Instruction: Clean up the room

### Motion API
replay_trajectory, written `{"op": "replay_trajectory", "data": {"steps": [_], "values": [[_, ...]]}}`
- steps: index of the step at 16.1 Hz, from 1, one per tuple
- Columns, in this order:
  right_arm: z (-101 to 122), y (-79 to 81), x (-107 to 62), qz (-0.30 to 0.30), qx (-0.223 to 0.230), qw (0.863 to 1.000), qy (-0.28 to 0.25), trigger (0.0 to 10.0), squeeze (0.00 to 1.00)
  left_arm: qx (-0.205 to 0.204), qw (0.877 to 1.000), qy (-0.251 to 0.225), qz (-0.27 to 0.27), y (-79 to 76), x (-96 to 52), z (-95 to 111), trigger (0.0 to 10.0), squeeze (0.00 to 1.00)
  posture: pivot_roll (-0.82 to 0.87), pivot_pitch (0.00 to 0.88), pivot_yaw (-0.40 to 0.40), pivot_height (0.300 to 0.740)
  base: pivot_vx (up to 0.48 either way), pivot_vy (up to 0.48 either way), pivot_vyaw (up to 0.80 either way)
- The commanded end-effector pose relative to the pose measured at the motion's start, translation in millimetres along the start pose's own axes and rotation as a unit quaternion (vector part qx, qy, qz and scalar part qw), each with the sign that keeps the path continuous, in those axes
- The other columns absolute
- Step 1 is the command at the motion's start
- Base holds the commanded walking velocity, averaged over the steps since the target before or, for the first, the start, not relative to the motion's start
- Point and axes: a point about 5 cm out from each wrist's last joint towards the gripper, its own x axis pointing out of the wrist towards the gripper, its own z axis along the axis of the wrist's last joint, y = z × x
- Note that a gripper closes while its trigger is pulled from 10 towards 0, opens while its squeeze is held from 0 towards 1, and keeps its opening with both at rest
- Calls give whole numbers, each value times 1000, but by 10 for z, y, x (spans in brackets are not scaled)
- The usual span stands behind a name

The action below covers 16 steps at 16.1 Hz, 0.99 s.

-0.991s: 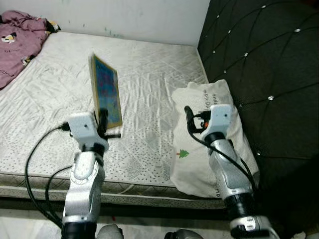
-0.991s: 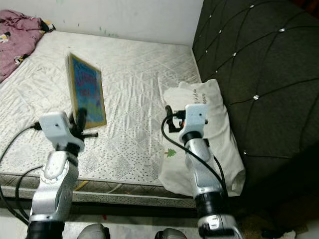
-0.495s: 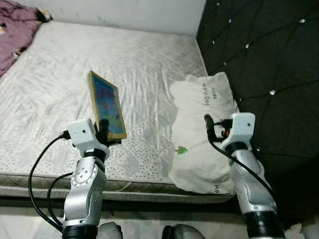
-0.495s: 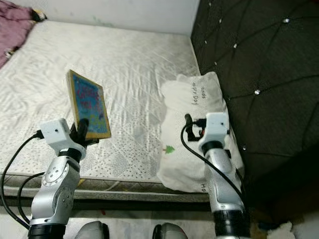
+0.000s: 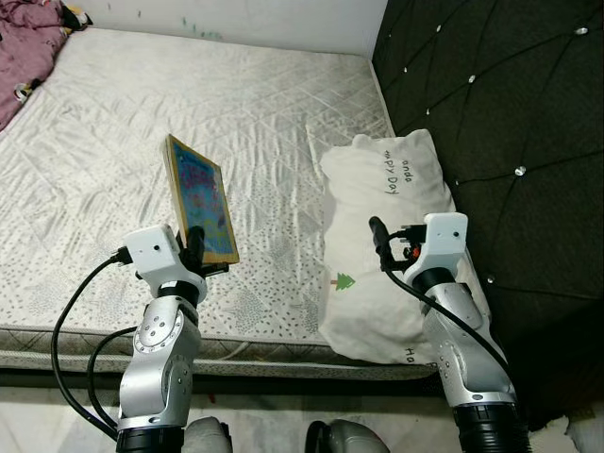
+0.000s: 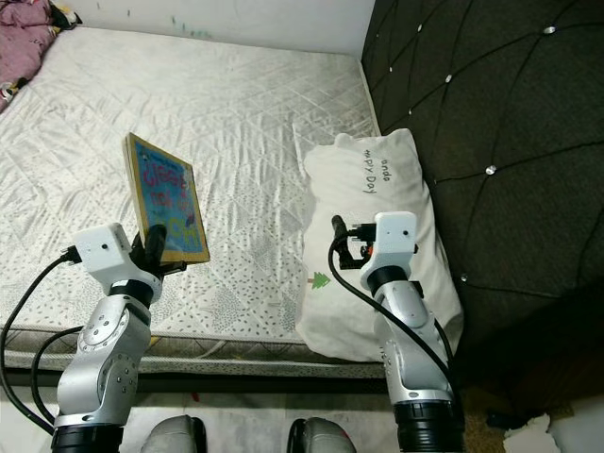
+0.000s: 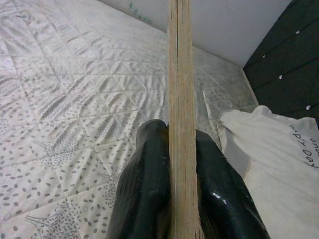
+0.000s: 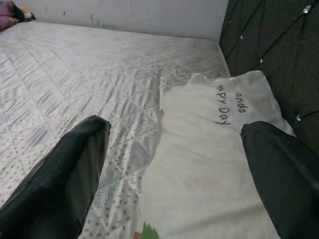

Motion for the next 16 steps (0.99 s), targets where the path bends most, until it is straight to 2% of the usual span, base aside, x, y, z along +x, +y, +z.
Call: {"op": "replay_trajectory", "data": {"steps": [1,9,12,16], "values": [[28,-27,-20,-3,-3,1000,-3,10000,0,-4,1000,-23,-11,-96,-15,94,10000,0,17,114,-93,706,0,0,0],[32,14,-15,15,-7,1000,-1,10000,0,3,1000,-25,-2,-76,-19,97,10000,0,21,112,-100,606,0,0,0],[38,31,4,24,-11,1000,-3,10000,0,7,999,-42,19,-48,-16,143,10000,0,25,114,-103,606,0,0,0],[50,64,35,37,-16,999,-6,10000,0,9,999,-45,14,-25,-16,160,10000,0,27,112,-105,606,0,0,0]]}}
